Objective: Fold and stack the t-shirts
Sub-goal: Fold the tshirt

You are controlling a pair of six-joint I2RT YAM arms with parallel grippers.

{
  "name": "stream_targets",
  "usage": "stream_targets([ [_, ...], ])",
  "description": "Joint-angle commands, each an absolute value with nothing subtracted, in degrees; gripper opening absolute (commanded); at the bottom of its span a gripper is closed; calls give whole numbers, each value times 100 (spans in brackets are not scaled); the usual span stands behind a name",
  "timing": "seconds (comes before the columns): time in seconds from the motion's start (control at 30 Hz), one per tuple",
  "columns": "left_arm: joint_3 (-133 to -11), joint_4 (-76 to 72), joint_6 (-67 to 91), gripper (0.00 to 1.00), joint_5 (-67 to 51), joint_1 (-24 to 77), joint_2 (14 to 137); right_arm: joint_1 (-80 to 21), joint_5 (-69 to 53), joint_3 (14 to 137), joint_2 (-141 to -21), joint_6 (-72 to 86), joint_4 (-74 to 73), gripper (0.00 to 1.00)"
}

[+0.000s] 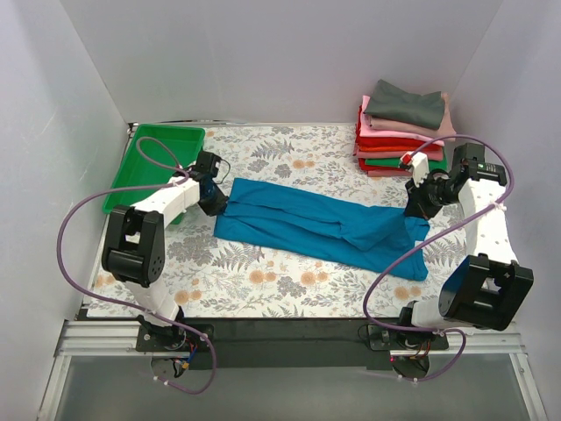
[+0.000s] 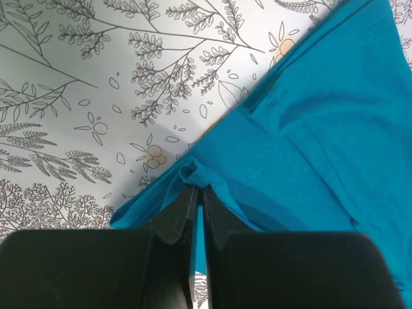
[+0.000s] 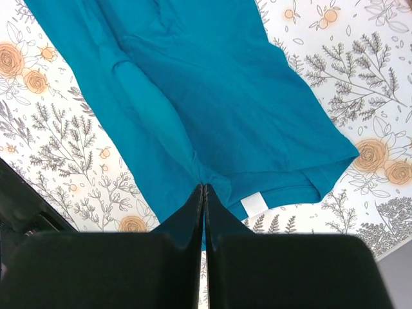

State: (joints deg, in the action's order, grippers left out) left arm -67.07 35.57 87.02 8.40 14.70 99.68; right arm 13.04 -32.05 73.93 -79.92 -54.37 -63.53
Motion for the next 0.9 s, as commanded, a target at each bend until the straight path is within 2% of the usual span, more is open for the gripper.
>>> stream_targets([
  [0.0,-6978,3542,8517,0,984,1433,9975,1406,-3234,7269,-7901,-5458,-6232,1],
  [0.27,-7145,3621,8394,0,1002,1433,10090,1476,-3252,7172,-7919,-5493,-6214,1],
  [0.33,-7172,3604,8297,7,915,1433,10116,1485,-3270,7154,-7936,-5493,-6196,1],
  [0.37,-7233,3621,8245,31,905,1433,10116,1494,-3278,7163,-7945,-5502,-6196,1],
  [0.4,-7259,3647,8157,42,905,1433,10108,1494,-3270,7137,-7954,-5502,-6188,1],
  [0.5,-7277,3665,8034,67,1054,1433,9950,1512,-3270,7110,-7972,-5511,-6170,1],
  [0.53,-7243,3639,7877,71,1063,1433,9758,1520,-3278,7102,-7989,-5519,-6170,1],
  [0.63,-6918,3350,7490,73,968,1433,9265,1529,-3270,7084,-8033,-5520,-6135,1],
  [0.87,-5521,2681,6839,71,-605,1433,7613,1547,-3340,7093,-8226,-5344,-5907,1],
])
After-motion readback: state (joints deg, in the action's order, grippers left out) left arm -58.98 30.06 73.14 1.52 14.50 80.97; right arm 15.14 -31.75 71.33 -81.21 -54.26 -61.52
